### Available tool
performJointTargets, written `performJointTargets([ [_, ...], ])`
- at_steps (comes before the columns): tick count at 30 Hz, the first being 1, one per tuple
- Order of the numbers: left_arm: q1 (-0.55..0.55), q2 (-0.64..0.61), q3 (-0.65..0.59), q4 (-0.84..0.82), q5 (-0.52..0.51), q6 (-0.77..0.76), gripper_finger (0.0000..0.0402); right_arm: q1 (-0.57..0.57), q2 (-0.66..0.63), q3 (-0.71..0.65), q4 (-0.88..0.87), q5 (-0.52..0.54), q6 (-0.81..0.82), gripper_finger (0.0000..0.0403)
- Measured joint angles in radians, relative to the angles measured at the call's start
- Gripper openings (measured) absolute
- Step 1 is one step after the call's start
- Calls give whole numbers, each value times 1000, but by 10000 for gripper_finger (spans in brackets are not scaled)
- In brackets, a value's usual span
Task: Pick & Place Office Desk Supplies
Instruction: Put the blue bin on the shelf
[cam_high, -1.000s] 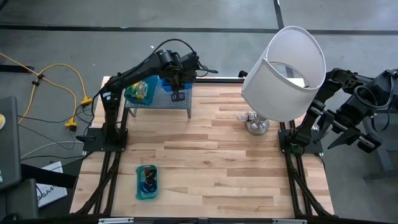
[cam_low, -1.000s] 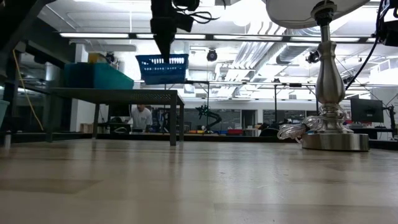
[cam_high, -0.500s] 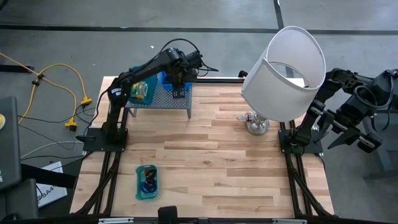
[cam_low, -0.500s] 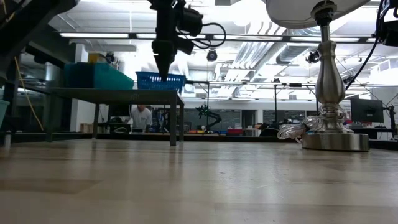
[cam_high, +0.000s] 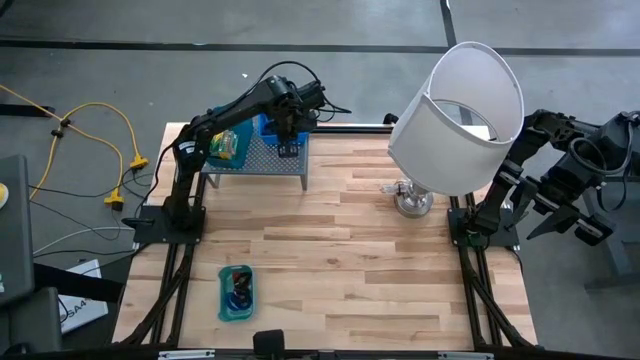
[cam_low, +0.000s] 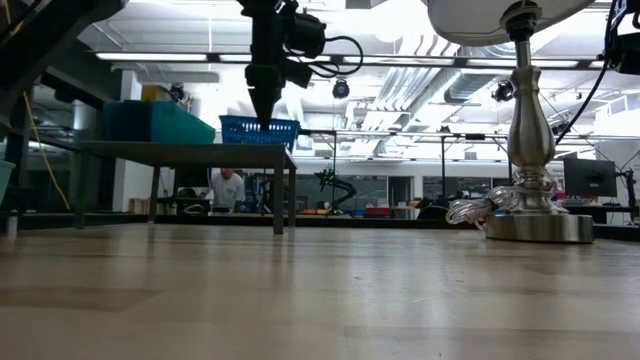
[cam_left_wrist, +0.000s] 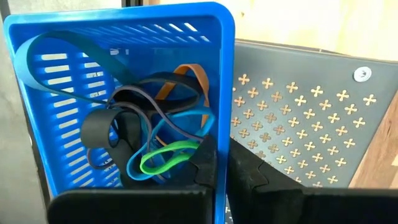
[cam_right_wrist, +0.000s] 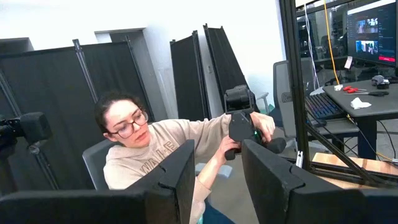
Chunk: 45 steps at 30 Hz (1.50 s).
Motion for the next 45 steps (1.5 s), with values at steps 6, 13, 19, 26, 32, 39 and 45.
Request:
performJointTargets([
  [6, 0, 0, 0, -4, 0, 3, 25, 0, 0, 0, 0, 0, 0, 120],
  [13, 0, 0, 0, -5, -1, 13, 61, 0, 0, 0, 0, 0, 0, 120],
  [19, 0, 0, 0, -5, -4, 19, 76, 0, 0, 0, 0, 0, 0, 120],
  [26, -1, 0, 0, -5, -5, 22, 77, 0, 0, 0, 0, 0, 0, 120],
  [32, -1, 0, 0, -5, -19, 31, 77, 0, 0, 0, 0, 0, 0, 120],
  [39, -1, -1, 0, -5, -19, 22, 77, 0, 0, 0, 0, 0, 0, 120],
  [45, -1, -1, 0, -5, 0, 21, 77, 0, 0, 0, 0, 0, 0, 120],
])
